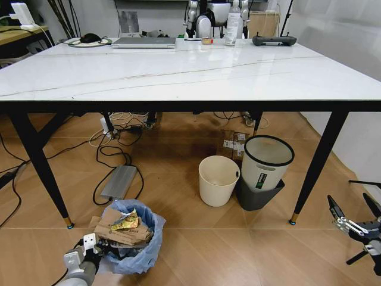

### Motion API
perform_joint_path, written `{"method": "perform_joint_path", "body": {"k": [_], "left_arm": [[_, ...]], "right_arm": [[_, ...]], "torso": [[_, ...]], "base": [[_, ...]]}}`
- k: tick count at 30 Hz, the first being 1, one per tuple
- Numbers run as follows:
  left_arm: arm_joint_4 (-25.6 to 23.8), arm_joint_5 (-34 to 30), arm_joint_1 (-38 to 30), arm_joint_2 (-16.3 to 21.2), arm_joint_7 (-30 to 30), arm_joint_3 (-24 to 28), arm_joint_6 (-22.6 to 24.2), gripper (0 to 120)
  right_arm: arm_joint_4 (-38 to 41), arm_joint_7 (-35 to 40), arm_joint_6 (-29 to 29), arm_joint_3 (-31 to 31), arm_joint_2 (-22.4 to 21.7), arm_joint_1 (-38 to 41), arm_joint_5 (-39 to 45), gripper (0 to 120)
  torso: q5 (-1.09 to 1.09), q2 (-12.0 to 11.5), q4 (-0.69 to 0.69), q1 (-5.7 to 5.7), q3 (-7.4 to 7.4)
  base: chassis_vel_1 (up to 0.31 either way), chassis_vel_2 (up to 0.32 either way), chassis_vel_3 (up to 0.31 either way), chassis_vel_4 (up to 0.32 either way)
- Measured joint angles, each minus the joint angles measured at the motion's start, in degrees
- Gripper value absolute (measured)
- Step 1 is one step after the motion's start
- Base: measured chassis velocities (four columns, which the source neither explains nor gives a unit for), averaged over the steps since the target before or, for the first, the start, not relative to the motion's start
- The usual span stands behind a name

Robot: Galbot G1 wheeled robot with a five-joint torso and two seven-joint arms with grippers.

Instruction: Pick up the trash bin and place the trash from the table into it.

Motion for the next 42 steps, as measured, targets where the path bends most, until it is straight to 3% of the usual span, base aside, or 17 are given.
{"method": "perform_joint_path", "body": {"k": [15, 42], "left_arm": [[0.1, 0.0, 0.06, 0.01, 0.17, -0.23, -0.16, 5], [-0.6, -1.27, 0.03, 0.91, 0.47, -0.53, -0.17, 26]], "right_arm": [[0.0, 0.0, 0.0, 0.0, 0.0, 0.0, 0.0, 100], [0.0, 0.0, 0.0, 0.0, 0.0, 0.0, 0.0, 100]], "torso": [[0.0, 0.01, 0.0, 0.0, 0.01], [0.0, 0.01, 0.0, 0.0, 0.01]], "base": [[0.0, 0.0, 0.0, 0.0], [0.0, 0.0, 0.0, 0.0]]}}
